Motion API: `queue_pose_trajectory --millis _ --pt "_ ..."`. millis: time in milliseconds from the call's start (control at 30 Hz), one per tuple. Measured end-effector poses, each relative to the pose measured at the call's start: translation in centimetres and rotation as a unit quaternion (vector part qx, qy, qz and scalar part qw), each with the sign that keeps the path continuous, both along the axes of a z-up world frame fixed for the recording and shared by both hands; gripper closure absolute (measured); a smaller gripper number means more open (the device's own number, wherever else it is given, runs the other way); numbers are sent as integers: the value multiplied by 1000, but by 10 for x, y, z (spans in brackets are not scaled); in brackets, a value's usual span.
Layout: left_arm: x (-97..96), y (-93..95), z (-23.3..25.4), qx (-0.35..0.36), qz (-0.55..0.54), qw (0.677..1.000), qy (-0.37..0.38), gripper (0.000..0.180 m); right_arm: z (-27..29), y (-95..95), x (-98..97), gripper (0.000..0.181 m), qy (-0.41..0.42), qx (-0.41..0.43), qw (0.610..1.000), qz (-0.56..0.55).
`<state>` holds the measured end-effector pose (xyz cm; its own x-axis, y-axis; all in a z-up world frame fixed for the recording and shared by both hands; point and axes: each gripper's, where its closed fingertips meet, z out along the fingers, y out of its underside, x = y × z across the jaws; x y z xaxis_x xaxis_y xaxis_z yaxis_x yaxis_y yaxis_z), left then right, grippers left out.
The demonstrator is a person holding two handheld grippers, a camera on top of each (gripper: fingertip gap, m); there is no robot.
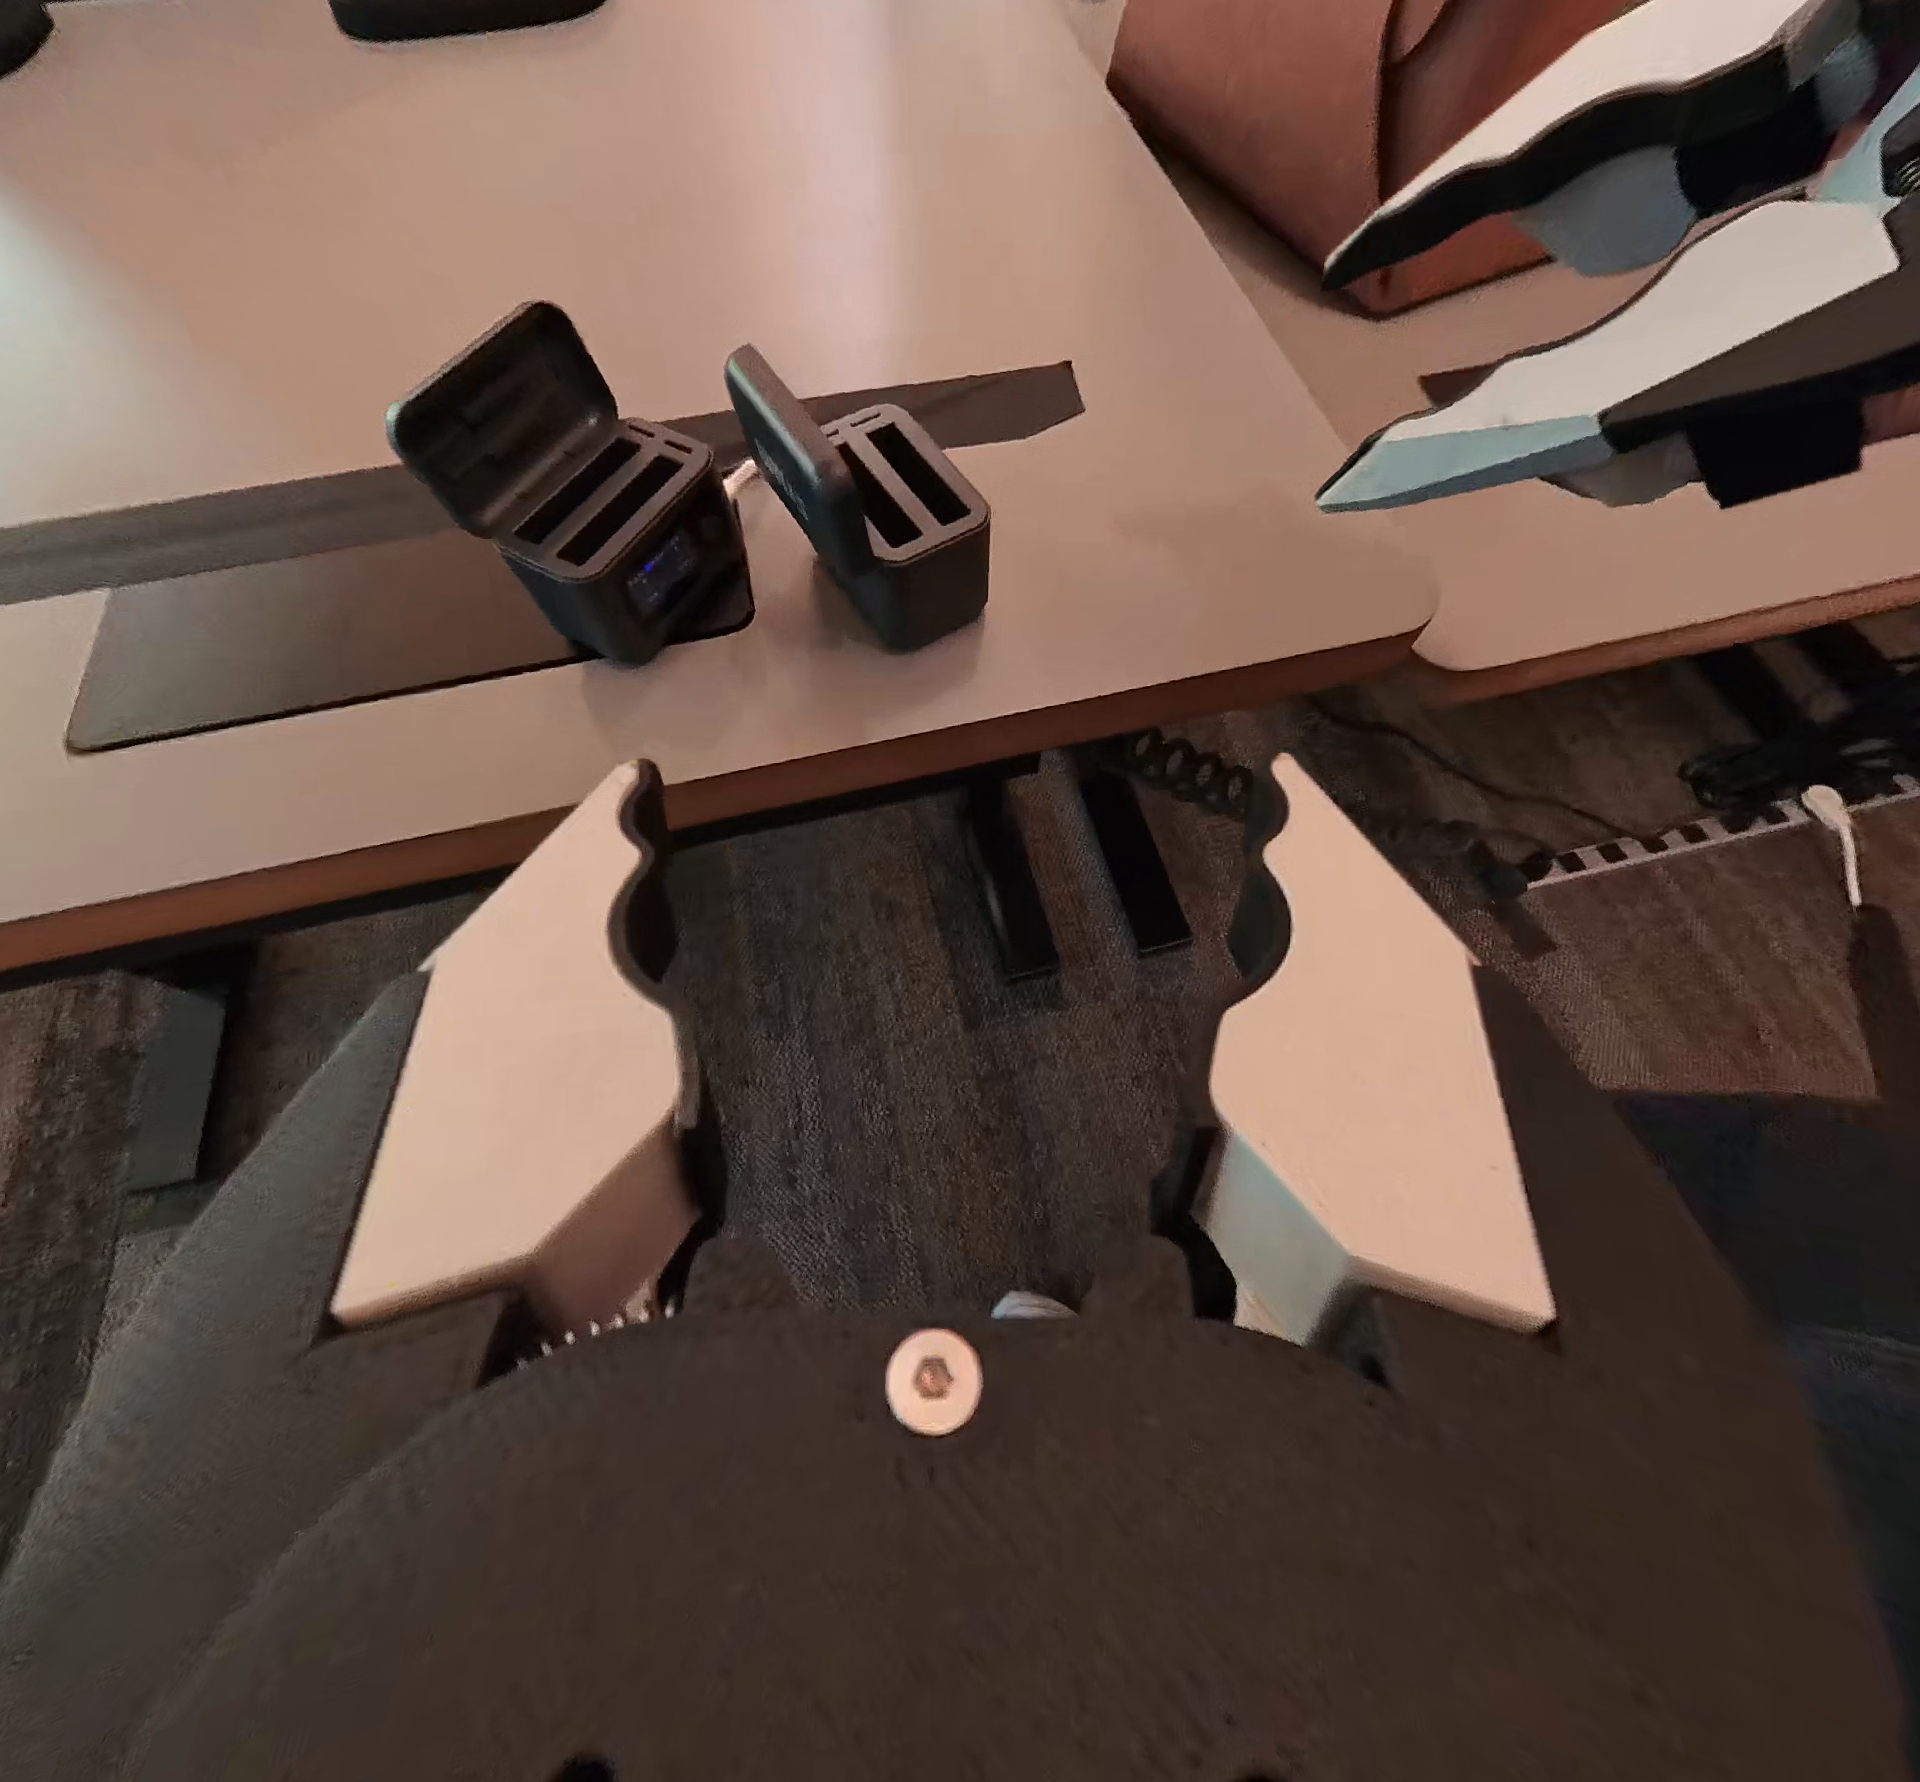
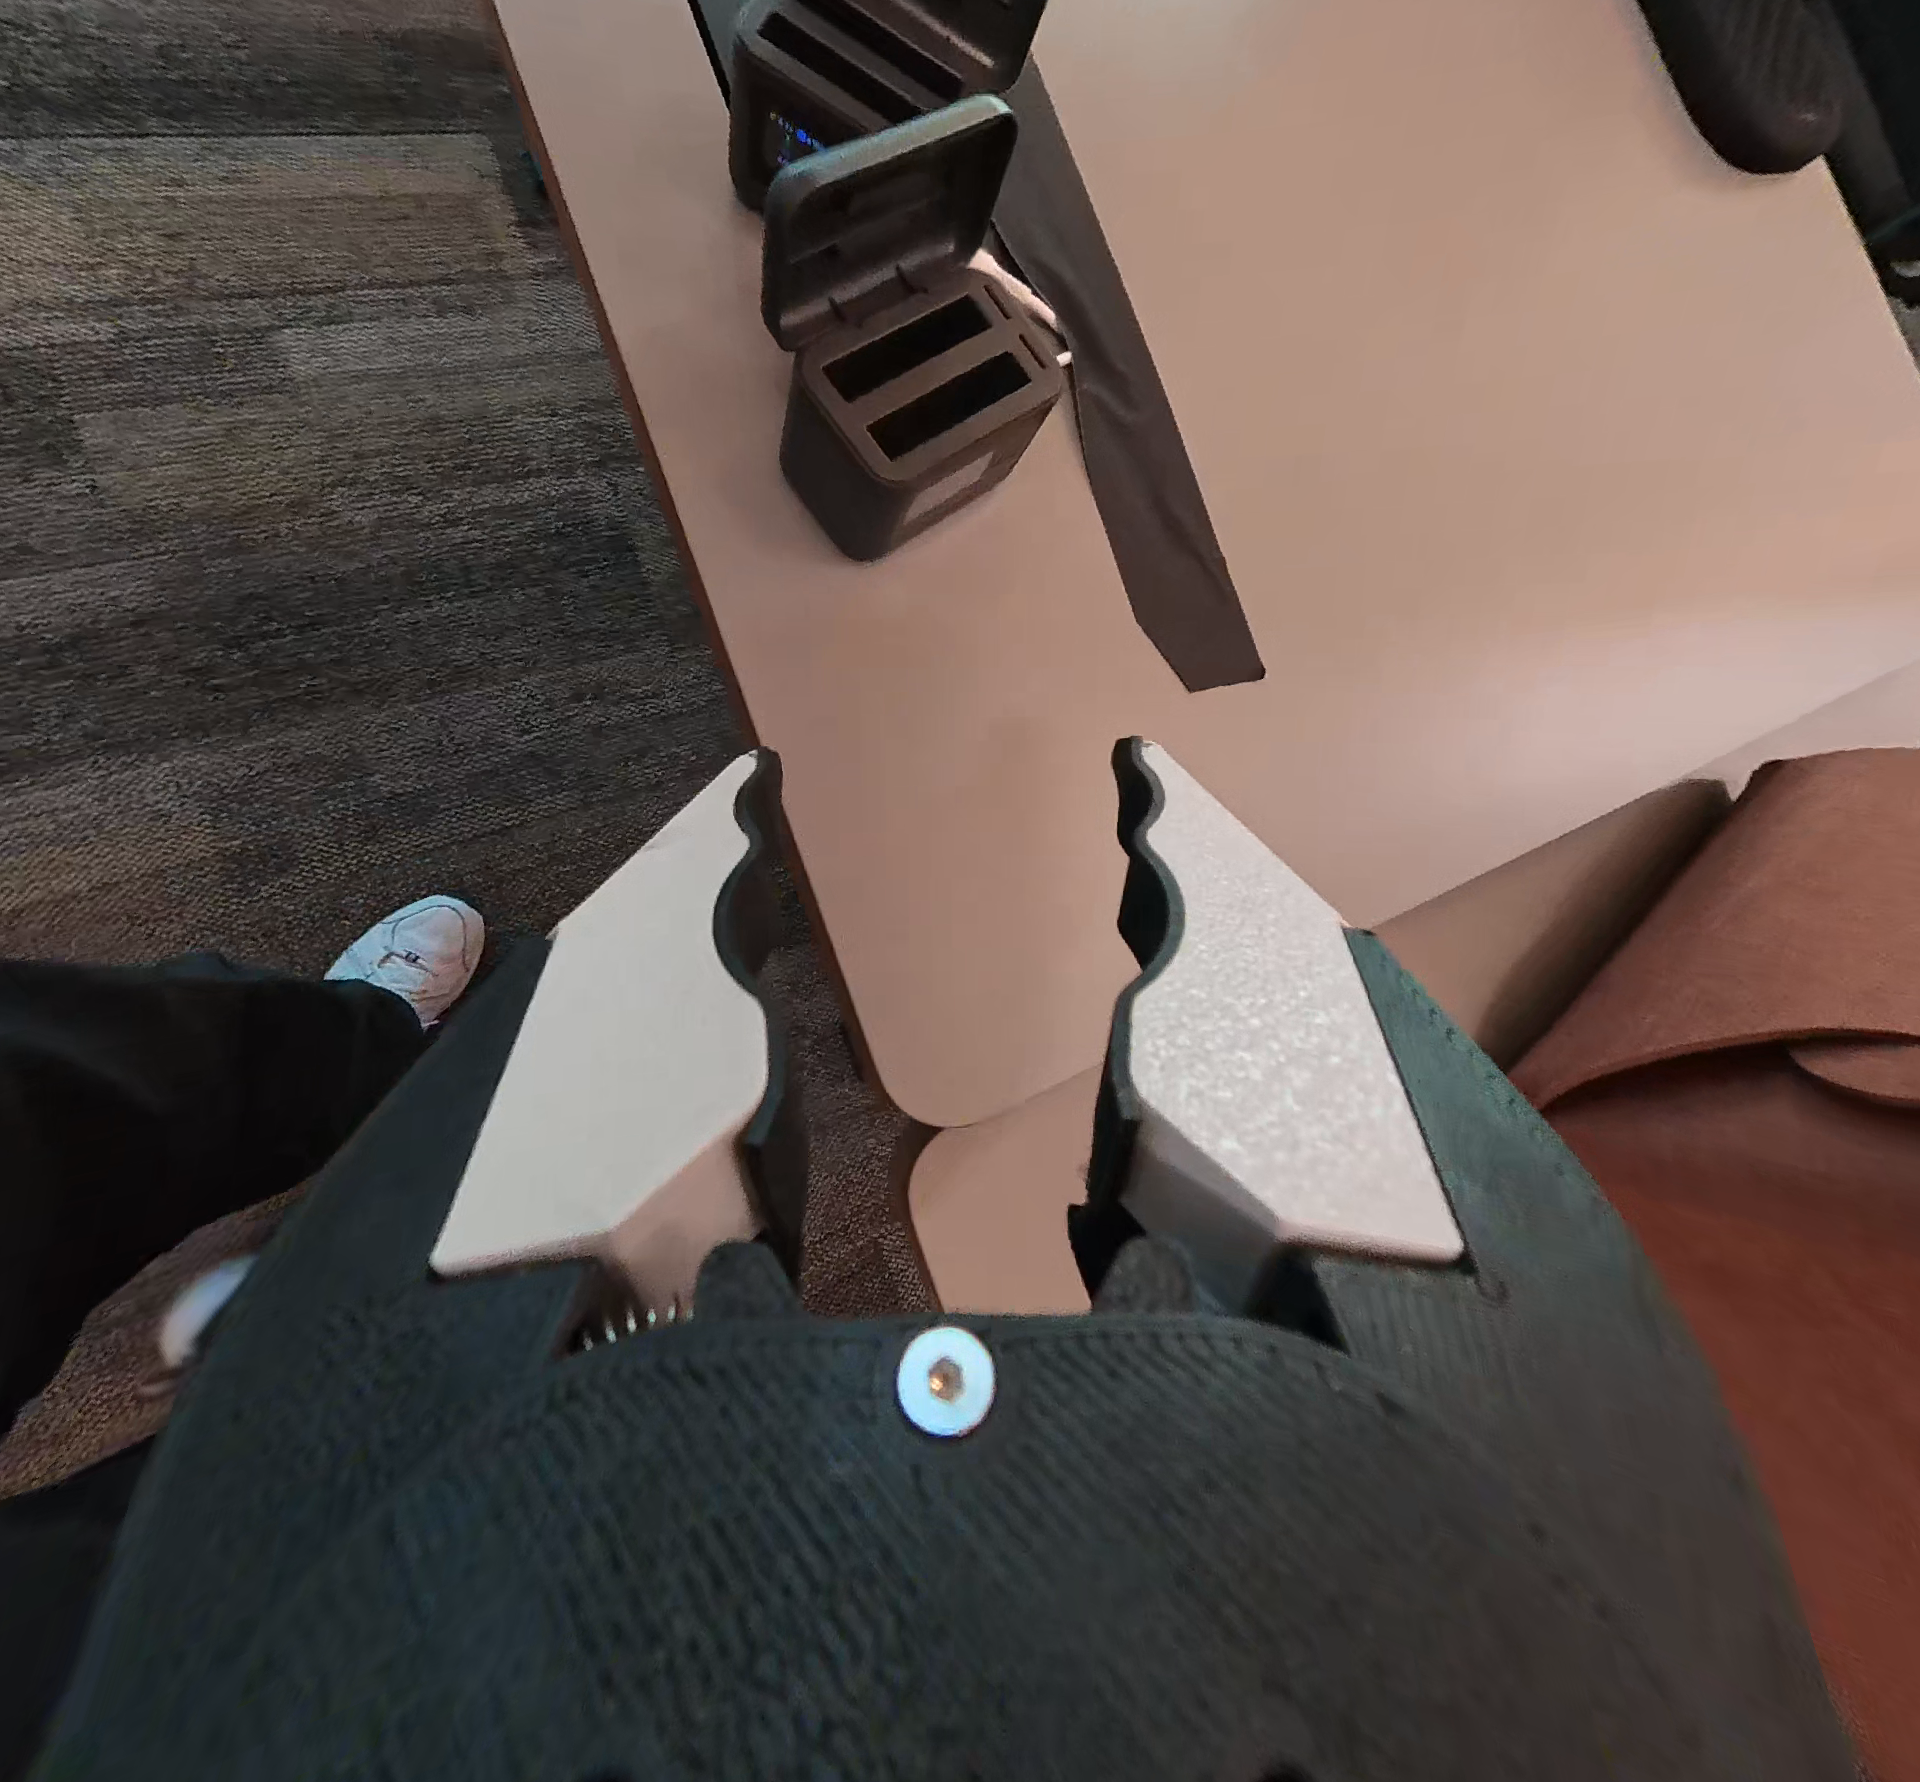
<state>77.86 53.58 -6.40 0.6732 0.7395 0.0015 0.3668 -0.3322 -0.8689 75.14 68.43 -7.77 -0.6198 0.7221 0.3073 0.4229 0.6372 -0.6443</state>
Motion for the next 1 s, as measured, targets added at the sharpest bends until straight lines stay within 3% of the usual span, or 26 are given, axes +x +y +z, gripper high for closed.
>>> queue_pose_trajectory --millis 333,733,1000 --pt "21 34 6 16 164 986 4 72 14 38 -11 117 2 -23 993 117" --pt "46 59 1 23 250 968 -5 72 13 44 -47 118 3 -7 980 198" --pt "54 72 5 3 344 939 -15 72 16 36 -85 118 10 -28 962 270"
